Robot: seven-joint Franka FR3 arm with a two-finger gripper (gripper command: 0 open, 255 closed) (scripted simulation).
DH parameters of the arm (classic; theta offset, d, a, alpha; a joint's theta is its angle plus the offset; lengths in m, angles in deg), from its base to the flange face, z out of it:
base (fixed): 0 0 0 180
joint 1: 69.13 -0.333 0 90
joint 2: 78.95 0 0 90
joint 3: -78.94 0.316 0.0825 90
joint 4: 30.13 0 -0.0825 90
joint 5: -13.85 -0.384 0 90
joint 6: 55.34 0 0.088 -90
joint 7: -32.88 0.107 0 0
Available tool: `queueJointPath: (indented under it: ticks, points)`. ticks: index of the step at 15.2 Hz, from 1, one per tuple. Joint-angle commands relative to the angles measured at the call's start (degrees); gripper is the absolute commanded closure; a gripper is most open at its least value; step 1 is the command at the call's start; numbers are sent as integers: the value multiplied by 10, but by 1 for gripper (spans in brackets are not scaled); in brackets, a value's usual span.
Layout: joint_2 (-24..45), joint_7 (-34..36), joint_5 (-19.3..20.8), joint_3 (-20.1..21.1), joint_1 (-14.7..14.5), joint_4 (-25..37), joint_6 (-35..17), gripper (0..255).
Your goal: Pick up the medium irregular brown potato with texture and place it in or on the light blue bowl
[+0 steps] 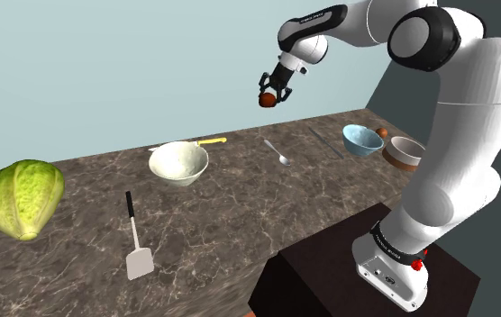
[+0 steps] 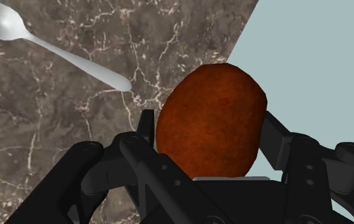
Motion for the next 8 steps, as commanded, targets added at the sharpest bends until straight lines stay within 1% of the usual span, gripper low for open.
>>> queueJointPath:
  ticks: [1,2,8]
  points:
    - [-6,4,3,-1,1,6,12,255]
    - [-8,5,3,-1,1,8,15,255]
    - [-69,-67,-6,-20,44,-80,12,255]
